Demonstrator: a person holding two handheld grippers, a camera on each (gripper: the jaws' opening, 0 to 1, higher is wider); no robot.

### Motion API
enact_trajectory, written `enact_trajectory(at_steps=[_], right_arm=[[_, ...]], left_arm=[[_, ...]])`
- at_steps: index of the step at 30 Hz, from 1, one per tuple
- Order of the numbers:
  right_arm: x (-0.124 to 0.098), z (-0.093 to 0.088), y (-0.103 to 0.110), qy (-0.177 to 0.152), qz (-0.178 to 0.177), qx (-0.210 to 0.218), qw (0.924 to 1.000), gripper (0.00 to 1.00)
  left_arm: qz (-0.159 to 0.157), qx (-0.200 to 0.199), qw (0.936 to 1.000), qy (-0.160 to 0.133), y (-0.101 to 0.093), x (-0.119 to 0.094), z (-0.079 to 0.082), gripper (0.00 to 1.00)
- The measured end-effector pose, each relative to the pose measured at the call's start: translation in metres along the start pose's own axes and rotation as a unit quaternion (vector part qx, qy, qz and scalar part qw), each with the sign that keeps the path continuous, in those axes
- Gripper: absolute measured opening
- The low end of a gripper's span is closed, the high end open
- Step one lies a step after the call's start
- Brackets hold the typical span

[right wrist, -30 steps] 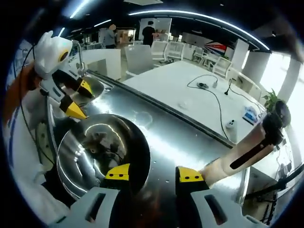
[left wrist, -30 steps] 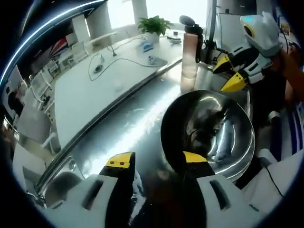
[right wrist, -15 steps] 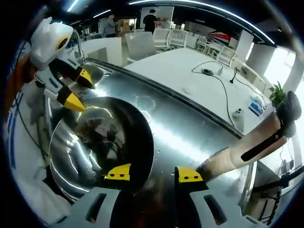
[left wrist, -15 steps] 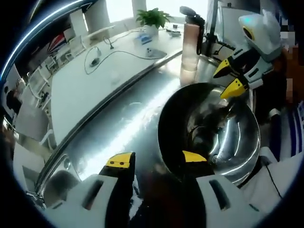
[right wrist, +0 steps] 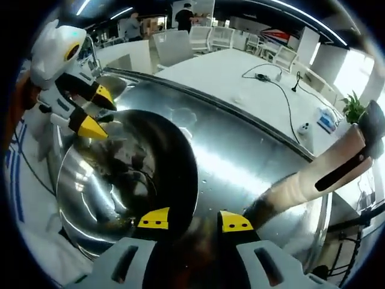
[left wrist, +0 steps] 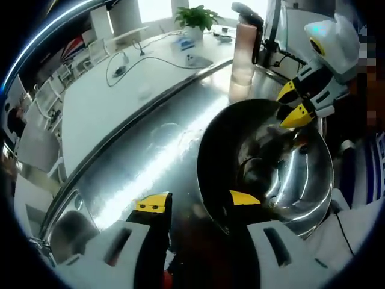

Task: Pick up bowl with dirty water move over sink pour dirty water into sink return bowl to place

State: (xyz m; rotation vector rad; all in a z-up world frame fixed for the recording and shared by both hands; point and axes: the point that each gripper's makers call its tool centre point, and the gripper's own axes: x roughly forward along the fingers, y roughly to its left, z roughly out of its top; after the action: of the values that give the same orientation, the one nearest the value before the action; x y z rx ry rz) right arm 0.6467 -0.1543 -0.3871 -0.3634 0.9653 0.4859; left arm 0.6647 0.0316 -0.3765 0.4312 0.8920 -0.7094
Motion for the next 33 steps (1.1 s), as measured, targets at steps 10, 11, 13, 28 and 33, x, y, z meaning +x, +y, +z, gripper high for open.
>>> enact_trajectory(at_steps=[10,11,13,28,33], right_arm=[[0.003,-0.003,0.005,0.009,0.002,0.012,0.9999,0.15],[0.004,-0.003,0.005,0.009,0.002,0.014,0.9999,0.14],[0.003,-0.005,0.008,0.01,-0.001,0.015,0.9998,0.13],[0.001,-0.01,0.015,0.02,-0.007,0.02,0.9996,0.04],[0.001,-0.01,0.014,0.02,-0.017,0.034,0.9991,0.03]], left_arm=[[0.003,-0.022,0.9997,0.01,0.001,0.003,-0.003,0.19],[-0.001,-0.024,0.9996,0.012,-0.001,0.003,-0.004,0.17],[0.0,-0.023,0.9996,0.014,-0.001,0.005,-0.004,0.17],[0.0,-0.041,0.9989,0.023,-0.01,0.005,-0.01,0.03],[0.019,-0.055,0.9979,0.027,-0.008,0.004,-0.013,0.0]])
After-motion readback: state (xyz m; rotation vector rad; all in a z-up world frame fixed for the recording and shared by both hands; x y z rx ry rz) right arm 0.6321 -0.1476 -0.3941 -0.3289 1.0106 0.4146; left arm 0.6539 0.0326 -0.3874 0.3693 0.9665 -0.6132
